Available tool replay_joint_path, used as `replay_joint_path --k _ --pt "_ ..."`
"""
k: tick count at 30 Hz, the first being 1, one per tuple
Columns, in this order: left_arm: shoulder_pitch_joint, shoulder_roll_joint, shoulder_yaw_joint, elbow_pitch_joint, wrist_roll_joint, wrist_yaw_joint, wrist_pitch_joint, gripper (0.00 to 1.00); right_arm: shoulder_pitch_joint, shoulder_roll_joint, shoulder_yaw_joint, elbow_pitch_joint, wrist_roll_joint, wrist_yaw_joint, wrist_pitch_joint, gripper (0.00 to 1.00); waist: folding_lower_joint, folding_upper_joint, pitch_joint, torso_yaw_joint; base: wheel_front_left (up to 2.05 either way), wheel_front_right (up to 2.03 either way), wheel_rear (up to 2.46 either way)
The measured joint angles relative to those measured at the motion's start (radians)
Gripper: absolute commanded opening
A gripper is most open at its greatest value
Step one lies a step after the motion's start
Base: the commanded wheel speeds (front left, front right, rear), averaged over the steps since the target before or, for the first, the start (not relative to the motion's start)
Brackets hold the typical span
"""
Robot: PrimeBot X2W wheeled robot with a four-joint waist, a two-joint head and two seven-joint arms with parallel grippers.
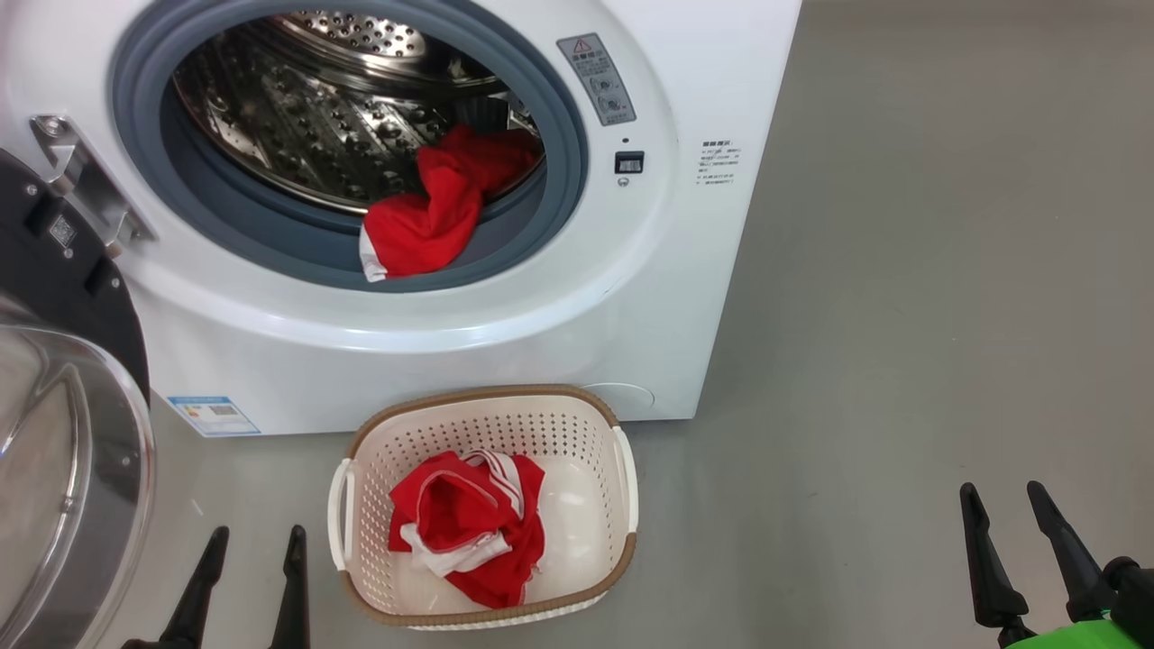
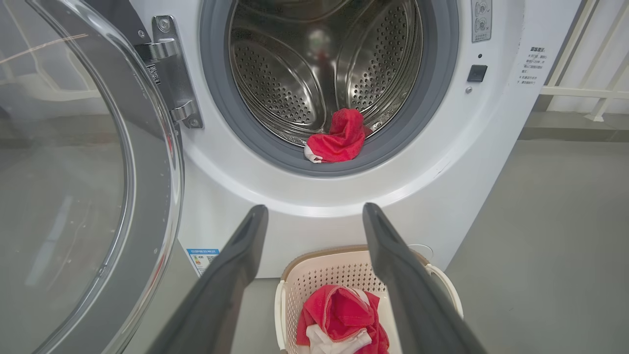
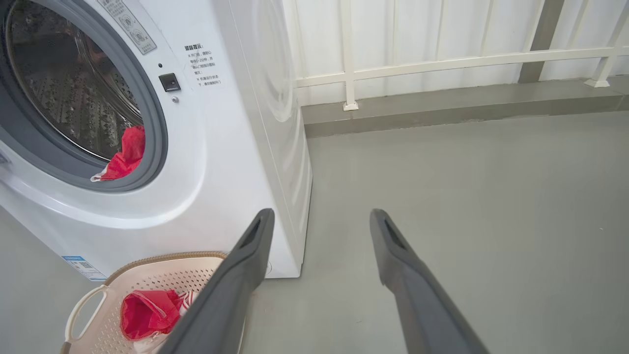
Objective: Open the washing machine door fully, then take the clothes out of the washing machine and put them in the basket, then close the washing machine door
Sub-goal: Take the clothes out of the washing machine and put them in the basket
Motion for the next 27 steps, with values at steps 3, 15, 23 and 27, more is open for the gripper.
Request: replay_joint_path --k 3,15,23,27 --pt "0.001 0.0 -0.003 -0.002 -0.018 0.001 0.0 1.0 0.0 0.001 0.0 0.0 0.0 0.0 0.0 1.0 0.0 -0.0001 -0.001 -0.001 0.0 0.0 0.0" --pt "-0.031 0.0 -0.055 0.048 -0.023 0.001 0.0 1.0 -0.002 0.001 0.0 -0.005 0.0 0.0 0.0 1.0 0.0 0.0 0.016 0.002 0.0 0.0 0.0" --pt "-0.246 0.012 -0.117 0.16 -0.016 0.0 0.0 1.0 -0.048 0.008 0.011 -0.01 0.0 0.0 0.0 1.0 0.0 0.0 0.08 -0.004 0.0 0.0 0.0" --pt "-0.401 0.021 -0.166 0.233 -0.016 0.0 0.0 1.0 -0.094 0.016 0.026 -0.014 0.0 0.0 0.0 1.0 0.0 0.0 0.13 -0.01 0.0 0.0 0.0"
